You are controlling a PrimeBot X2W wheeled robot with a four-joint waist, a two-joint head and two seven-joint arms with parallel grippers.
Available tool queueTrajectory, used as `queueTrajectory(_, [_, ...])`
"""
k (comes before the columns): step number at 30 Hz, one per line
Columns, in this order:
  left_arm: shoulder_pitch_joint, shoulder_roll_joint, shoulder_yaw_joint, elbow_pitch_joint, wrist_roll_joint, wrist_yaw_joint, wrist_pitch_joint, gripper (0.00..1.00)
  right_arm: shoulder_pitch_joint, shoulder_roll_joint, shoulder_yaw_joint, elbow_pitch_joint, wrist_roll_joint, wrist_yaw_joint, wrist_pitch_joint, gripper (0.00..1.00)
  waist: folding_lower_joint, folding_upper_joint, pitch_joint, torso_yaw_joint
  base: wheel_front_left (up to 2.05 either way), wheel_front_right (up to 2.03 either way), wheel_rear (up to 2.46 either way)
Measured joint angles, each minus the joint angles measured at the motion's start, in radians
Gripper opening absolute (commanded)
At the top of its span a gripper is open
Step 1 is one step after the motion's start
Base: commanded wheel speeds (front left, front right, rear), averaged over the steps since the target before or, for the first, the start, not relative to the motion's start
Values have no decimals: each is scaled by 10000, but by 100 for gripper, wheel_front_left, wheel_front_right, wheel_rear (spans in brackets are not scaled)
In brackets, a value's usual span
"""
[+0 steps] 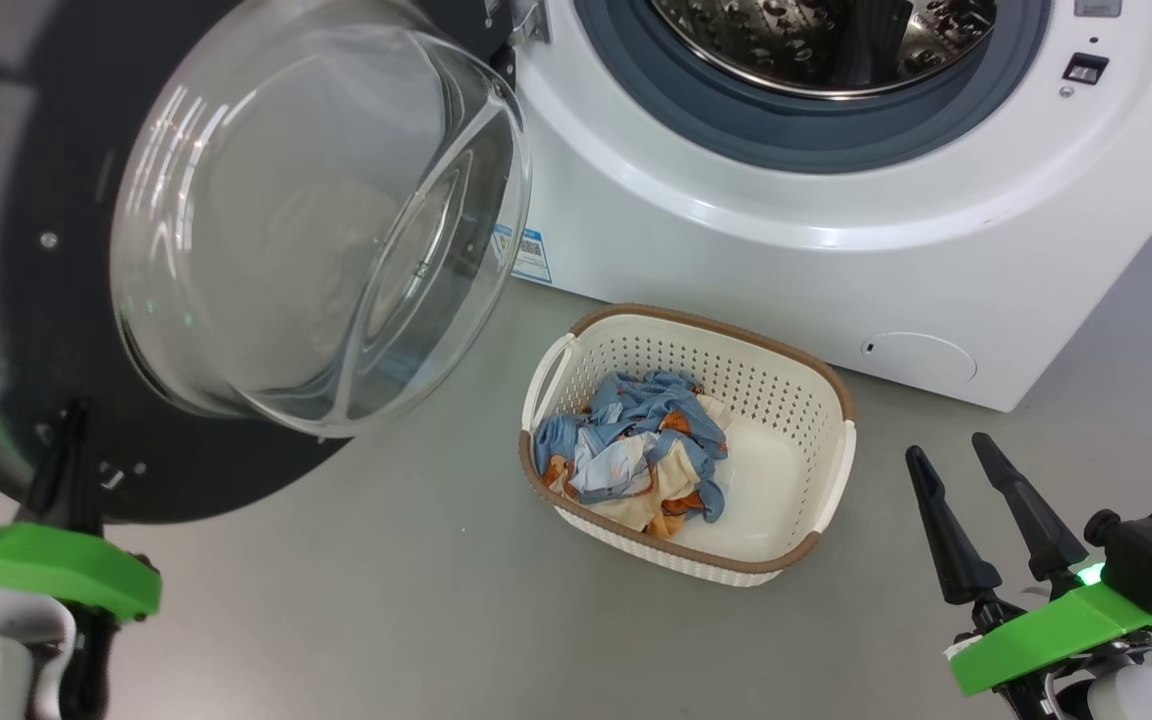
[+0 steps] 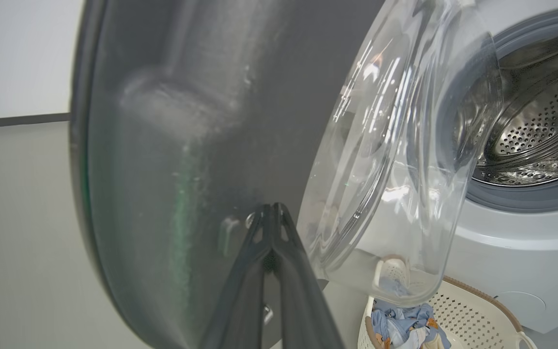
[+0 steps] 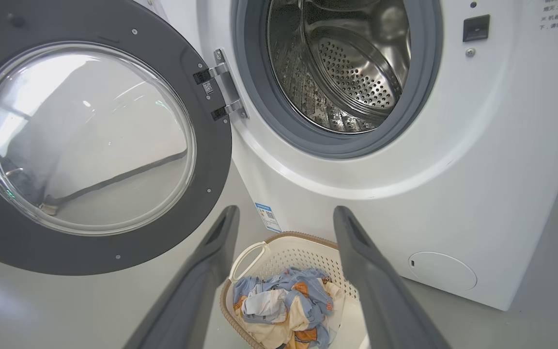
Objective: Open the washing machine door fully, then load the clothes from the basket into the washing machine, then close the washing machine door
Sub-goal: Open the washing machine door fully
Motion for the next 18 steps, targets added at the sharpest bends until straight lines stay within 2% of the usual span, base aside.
queueTrajectory(9, [-1102,453,148,1375,-161,-345,186,0,-221,-6,121,79,0,0,2,100,0,0,305,-13,0,0,0])
queueTrajectory(18, [-1294,449,10,1900,-161,-512,-38,0,-240,-10,117,157,4,0,2,100,0,0,175,-87,0,0,0])
